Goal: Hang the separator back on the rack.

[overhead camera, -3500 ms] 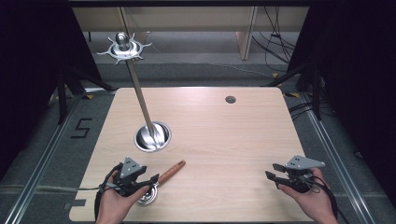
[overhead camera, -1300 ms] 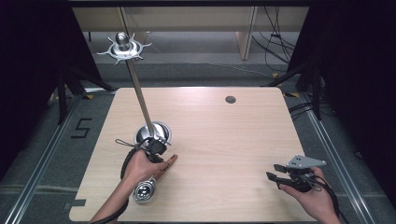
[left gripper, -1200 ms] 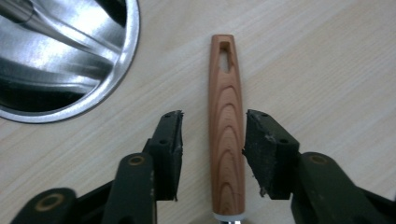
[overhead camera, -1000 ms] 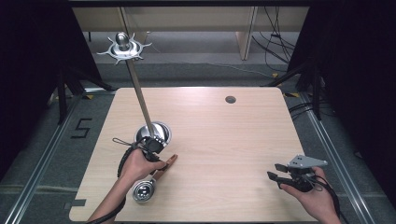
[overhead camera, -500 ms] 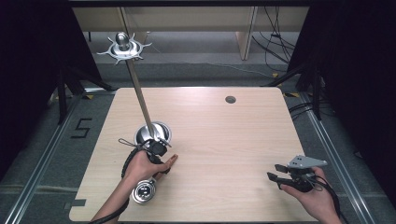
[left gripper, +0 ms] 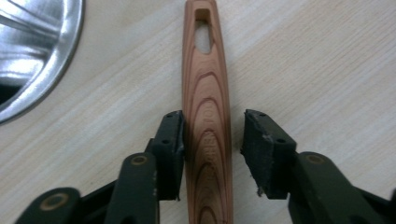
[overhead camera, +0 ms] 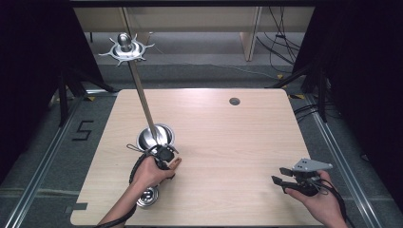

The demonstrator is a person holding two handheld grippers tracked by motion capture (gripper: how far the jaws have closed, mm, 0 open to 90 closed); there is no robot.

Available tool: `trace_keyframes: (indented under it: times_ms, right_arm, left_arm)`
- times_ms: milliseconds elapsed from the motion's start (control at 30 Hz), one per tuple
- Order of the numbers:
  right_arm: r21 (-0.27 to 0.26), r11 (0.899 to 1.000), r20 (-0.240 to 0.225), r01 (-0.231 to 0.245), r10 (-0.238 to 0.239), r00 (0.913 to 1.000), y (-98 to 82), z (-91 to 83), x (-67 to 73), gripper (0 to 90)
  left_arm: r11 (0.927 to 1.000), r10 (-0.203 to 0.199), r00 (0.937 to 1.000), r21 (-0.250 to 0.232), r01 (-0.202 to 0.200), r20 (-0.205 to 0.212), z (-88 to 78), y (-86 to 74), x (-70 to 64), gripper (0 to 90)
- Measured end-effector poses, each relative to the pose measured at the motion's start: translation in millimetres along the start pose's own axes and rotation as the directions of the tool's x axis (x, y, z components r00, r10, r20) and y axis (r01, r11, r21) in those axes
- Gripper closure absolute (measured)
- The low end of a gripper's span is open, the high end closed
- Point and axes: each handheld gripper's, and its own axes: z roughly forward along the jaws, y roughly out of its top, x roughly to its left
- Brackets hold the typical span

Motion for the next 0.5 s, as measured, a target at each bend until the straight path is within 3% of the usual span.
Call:
trace_keyframes:
  times_ms: [133,233,267,300,467,500]
  right_arm:
    - [0.007,1.000,-0.001,0.003,-0.003,1.0000,0.5,0.0,1.0,51.8]
    - [0.005,1.000,0.003,0.005,-0.005,1.0000,0.6,0.1,1.4,51.7]
    - [0.009,1.000,-0.002,0.005,-0.005,1.0000,0.6,-0.1,1.2,51.6]
    - [0.009,1.000,-0.002,0.005,-0.005,1.0000,0.6,-0.1,1.2,51.6]
    - [0.000,1.000,0.000,0.005,-0.005,1.0000,0.3,-0.1,1.0,51.4]
    - [0.000,1.000,0.000,0.005,-0.005,1.0000,0.3,-0.5,1.0,51.4]
  left_arm:
    - [0.9999,-0.010,1.0000,-0.004,0.010,0.001,-0.6,-0.9,-1.5,66.8]
    - [0.9985,-0.030,0.9995,-0.045,0.031,0.003,-2.5,-3.1,-4.5,67.0]
    - [0.9981,-0.021,0.9997,-0.058,0.021,0.011,-6.1,-3.8,-4.0,67.1]
    - [0.9964,0.015,0.9999,-0.084,-0.015,0.005,-10.3,-4.0,-1.5,67.1]
    - [0.9771,-0.020,0.9997,-0.211,0.022,0.012,-30.6,-12.4,-3.2,67.2]
    - [0.9661,-0.037,0.9993,-0.255,0.038,0.011,-32.5,-14.9,-3.8,67.2]
